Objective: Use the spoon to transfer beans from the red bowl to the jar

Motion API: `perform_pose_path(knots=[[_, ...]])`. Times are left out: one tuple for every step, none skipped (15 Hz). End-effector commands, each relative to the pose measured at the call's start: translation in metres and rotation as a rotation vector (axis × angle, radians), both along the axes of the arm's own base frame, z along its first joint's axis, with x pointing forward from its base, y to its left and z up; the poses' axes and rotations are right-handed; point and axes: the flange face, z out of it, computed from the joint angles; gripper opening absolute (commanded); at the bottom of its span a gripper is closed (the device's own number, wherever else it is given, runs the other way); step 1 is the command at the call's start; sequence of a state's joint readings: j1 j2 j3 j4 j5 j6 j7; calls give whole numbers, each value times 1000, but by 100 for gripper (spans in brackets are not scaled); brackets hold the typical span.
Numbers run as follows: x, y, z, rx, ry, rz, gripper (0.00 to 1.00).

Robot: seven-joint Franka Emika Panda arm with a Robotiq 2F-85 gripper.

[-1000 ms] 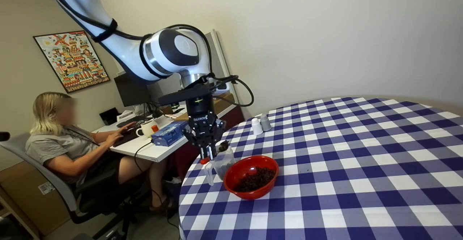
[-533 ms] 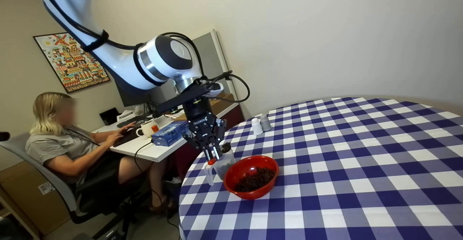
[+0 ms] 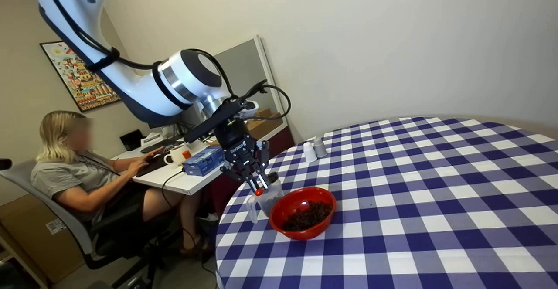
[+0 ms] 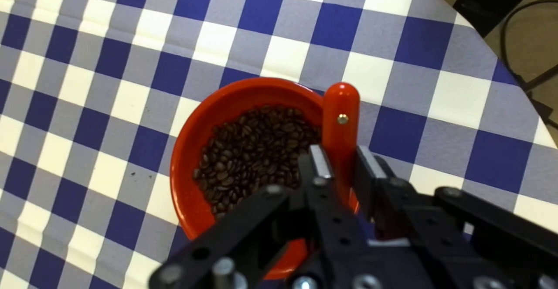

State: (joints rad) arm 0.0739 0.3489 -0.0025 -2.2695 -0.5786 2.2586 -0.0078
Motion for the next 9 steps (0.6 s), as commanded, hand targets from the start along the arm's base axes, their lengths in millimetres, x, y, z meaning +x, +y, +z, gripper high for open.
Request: perform_pose_path(knots=[[-6,12,1,-52,-36,45,6],[-7,15,1,-64,-39,57,6],[-9,18,0,-75,-41,67,6],[-10,21,-1,-89,-45,81,6],[-11,23,-2,-101,-50,93,6],[-13,25,-2,-117,-56,109,6],[-14,26,-3,-130,-61,120,6],[-15,27,-4,-146,-67,132,6],[-17,27,-5,-160,-73,144,6]])
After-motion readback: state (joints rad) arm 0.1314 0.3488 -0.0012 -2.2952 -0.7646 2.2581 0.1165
